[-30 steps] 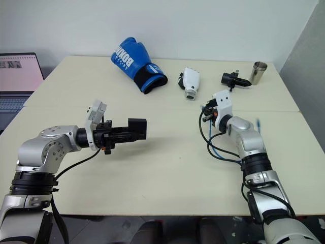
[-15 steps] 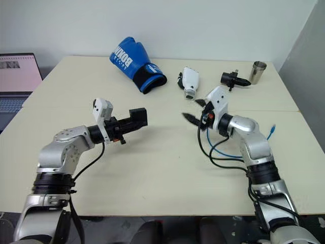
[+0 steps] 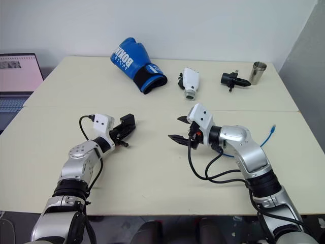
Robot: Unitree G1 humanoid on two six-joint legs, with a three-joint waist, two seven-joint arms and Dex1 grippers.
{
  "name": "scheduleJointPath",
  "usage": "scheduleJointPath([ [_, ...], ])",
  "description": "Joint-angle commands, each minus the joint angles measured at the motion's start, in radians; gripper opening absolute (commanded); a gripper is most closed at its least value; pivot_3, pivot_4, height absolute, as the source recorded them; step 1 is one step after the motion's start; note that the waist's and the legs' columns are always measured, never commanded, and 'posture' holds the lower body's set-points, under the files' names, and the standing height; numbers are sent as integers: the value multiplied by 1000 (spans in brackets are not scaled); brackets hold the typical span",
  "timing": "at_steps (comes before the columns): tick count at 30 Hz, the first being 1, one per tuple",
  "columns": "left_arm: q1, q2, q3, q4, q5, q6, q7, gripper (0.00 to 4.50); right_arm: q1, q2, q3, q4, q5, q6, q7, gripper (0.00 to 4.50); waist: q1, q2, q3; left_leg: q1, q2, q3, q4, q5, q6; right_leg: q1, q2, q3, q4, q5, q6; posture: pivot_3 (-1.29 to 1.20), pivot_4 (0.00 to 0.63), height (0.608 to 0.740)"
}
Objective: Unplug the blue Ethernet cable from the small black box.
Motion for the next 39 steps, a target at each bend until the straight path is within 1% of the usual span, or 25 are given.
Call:
scheduleJointPath([
  [1,36,-6,24,0,-12,52,17,1626,1,-11,-3,-51,-10,-4,11,3679,-2,0,0,1,0,0,0,0,0,0,0,0,0,0,0,0,150,740],
  [8,59,3,43,-38,-26,90,31,3223,-4,-6,-3,-41,-18,-9,19,3679,-3,0,0,2,0,1,0,0,0,1,0,1,1,0,0,0,150,740],
  [9,62,6,47,-49,-30,97,29,3347,-5,-4,-4,-43,-19,-8,20,3679,-3,0,0,2,0,1,0,0,0,1,0,1,1,0,0,0,150,740],
  [11,70,10,53,-73,-33,109,36,3780,-6,-1,-4,-46,-18,-4,22,3679,-3,0,0,3,1,1,0,0,0,1,1,1,1,0,0,0,150,740],
  [12,80,21,48,-97,-24,114,37,4033,-6,-1,-5,-51,-16,0,24,3679,-4,0,0,3,1,1,0,0,0,1,1,1,1,0,0,0,150,740],
  [14,105,41,47,-164,-24,148,35,4361,-3,-1,-7,-64,-10,11,27,3679,-6,0,0,3,1,1,0,0,0,1,1,1,1,0,0,0,150,740],
  [19,204,135,42,-394,-13,265,23,4361,34,-29,-38,-126,15,51,29,3679,-6,0,0,3,1,0,-1,0,0,1,1,1,1,0,0,0,150,740],
  [22,257,194,45,-490,5,218,-12,4361,68,-58,-71,-164,39,77,30,3679,-1,0,0,3,1,0,-1,0,0,1,0,1,1,0,0,0,150,740],
  [26,314,336,54,-596,-20,280,-139,4361,120,-139,-166,-221,112,120,71,3679,5,0,0,2,1,0,-1,0,0,2,0,0,0,0,0,0,150,740],
  [30,298,418,82,-639,-120,349,-271,4361,156,-247,-246,-254,191,163,140,3679,6,0,0,2,1,0,-1,0,0,2,-1,0,-1,0,0,0,150,740],
  [34,261,485,94,-654,-179,422,-364,4361,170,-335,-306,-232,217,167,185,3679,2,0,0,3,1,1,-1,0,0,3,1,0,-1,0,0,0,150,740],
  [37,222,502,100,-642,-215,459,-397,4361,168,-374,-326,-212,230,166,204,3679,2,0,0,3,1,1,-1,0,0,3,1,1,-1,0,0,0,150,740],
  [39,210,511,88,-631,-212,456,-419,4361,170,-383,-325,-207,231,161,210,3679,0,0,0,3,1,1,-1,0,0,3,1,1,-1,0,0,0,150,740],
])
